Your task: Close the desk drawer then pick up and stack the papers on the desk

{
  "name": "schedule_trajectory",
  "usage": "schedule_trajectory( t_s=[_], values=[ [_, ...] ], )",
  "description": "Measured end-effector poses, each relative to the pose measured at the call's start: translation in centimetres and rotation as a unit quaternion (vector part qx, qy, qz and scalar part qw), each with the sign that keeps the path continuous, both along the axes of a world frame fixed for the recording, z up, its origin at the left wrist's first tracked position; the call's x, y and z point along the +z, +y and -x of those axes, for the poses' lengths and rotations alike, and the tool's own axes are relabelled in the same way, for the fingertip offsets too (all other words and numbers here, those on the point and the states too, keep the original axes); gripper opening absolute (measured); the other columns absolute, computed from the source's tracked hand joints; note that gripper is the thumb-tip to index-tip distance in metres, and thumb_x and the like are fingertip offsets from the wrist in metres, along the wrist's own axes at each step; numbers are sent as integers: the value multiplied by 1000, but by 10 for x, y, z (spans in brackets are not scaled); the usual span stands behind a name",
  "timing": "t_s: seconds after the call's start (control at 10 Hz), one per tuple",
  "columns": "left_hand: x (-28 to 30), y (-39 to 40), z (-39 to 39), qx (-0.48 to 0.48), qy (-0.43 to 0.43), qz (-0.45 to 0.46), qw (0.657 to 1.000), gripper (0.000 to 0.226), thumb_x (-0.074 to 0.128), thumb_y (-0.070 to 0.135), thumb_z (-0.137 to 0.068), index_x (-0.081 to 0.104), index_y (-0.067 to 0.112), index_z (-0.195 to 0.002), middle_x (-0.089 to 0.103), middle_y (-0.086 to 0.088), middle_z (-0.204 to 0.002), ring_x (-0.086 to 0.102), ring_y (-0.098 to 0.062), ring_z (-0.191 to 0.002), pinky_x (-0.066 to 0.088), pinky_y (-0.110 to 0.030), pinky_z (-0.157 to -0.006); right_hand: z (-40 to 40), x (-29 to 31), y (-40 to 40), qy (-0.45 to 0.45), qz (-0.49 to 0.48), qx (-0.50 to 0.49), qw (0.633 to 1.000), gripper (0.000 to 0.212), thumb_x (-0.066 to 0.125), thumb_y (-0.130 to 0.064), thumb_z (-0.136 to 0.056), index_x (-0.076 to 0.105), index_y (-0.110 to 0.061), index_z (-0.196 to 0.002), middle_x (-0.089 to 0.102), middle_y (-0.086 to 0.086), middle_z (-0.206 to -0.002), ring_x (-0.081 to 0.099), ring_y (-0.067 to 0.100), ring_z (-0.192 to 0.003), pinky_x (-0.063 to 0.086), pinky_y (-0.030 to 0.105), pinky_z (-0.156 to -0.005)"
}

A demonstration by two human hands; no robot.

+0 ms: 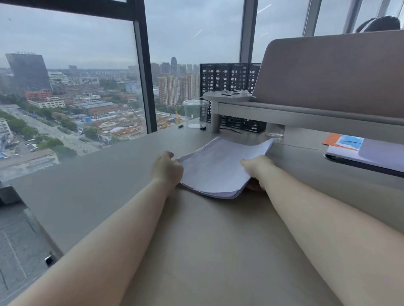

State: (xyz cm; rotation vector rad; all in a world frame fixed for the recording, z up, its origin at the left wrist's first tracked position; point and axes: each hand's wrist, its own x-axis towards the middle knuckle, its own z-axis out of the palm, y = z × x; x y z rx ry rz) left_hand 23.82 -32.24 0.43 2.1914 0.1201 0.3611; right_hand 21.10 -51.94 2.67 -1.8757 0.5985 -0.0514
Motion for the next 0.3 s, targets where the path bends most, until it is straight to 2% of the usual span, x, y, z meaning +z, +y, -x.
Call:
schedule_trajectory(
  t_s=[0.1, 0.2, 0.3],
  values=[
    [-3, 2, -2, 22, -16, 3, 1000, 45, 45, 14, -92, 45, -1, -135, 49, -20, -140, 42, -33, -131, 31, -35, -109, 5, 2, -1, 1, 52, -12, 999, 24, 51, -24, -90, 54, -3, -103, 61, 18, -100, 67, 39, -92, 56, 50, -85],
    [-1, 4, 1, 29, -20, 5, 999, 44, 45, 13, -92, 47, -2, -133, 50, -20, -138, 43, -32, -131, 31, -35, -109, 16, 6, -8, 52, 123, -10, 991, 24, 47, -17, -91, 53, 1, -74, 59, 16, -69, 60, 27, -55, 58, 35, -62],
    [-2, 5, 0, 37, -27, 8, 999, 42, 45, 13, -91, 51, -1, -130, 53, -21, -136, 45, -33, -129, 33, -35, -107, 36, 14, -17, 34, 188, 22, 981, 29, 46, -19, -90, 59, 1, -73, 61, 12, -62, 53, 20, -45, 47, 25, -47]
  ],
)
